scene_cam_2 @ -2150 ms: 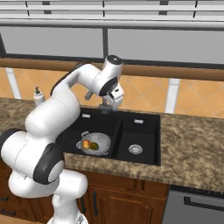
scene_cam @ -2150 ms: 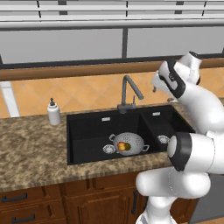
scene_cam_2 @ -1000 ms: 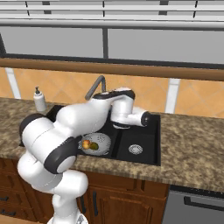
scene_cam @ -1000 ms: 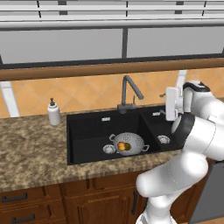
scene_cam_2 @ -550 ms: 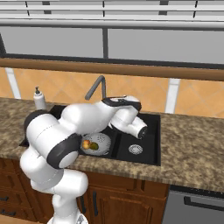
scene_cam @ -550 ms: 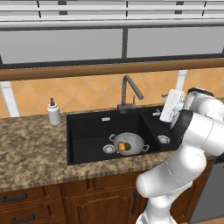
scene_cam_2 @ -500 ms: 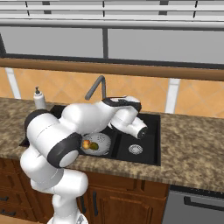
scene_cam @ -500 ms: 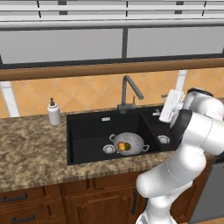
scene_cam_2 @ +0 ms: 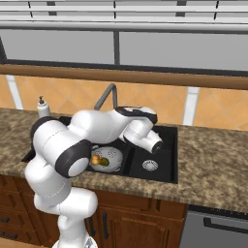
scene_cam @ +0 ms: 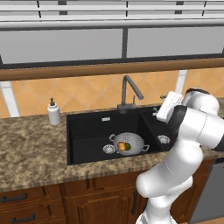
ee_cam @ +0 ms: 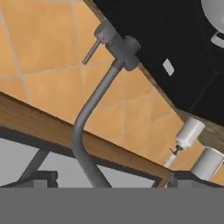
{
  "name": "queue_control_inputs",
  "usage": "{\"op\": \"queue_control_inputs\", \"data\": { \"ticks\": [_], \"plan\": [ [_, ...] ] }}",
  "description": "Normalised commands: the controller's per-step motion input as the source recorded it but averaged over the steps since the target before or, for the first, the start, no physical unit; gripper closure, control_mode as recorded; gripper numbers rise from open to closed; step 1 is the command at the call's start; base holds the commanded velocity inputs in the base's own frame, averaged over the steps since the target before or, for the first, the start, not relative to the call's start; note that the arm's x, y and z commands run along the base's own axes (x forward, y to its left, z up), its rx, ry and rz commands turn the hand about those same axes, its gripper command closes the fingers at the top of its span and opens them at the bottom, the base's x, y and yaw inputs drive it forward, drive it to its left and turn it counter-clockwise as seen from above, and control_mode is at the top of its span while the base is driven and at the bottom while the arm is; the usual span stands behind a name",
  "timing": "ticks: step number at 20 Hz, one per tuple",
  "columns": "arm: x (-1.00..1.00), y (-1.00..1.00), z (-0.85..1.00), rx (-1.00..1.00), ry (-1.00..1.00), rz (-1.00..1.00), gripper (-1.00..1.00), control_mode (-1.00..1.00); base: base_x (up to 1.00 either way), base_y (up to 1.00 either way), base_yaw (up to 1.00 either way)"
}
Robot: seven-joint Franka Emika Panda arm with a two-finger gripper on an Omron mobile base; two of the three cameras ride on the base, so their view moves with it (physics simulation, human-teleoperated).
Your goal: Put the colander in the sink, put the peach, mango in the colander, and turn on the sink faucet and pour water over the colander.
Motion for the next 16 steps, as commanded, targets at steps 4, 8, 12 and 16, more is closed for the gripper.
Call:
{"op": "queue_control_inputs", "data": {
  "ticks": [4, 8, 12, 16],
  "plan": [
    [0.24, 0.0, -0.11, 0.21, 0.2, 0.0, -1.0, -1.0, 0.0, 0.0, 0.0],
    [0.12, 0.0, -0.3, 0.17, 0.13, 0.0, -1.0, -1.0, 0.0, 0.0, 0.0],
    [0.04, 0.0, -0.47, 0.1, 0.01, 0.0, -1.0, -1.0, 0.0, 0.0, 0.0],
    [0.21, 0.02, -0.28, 0.0, 0.0, 0.0, -1.0, -1.0, 0.0, 0.0, 0.0]
  ]
}}
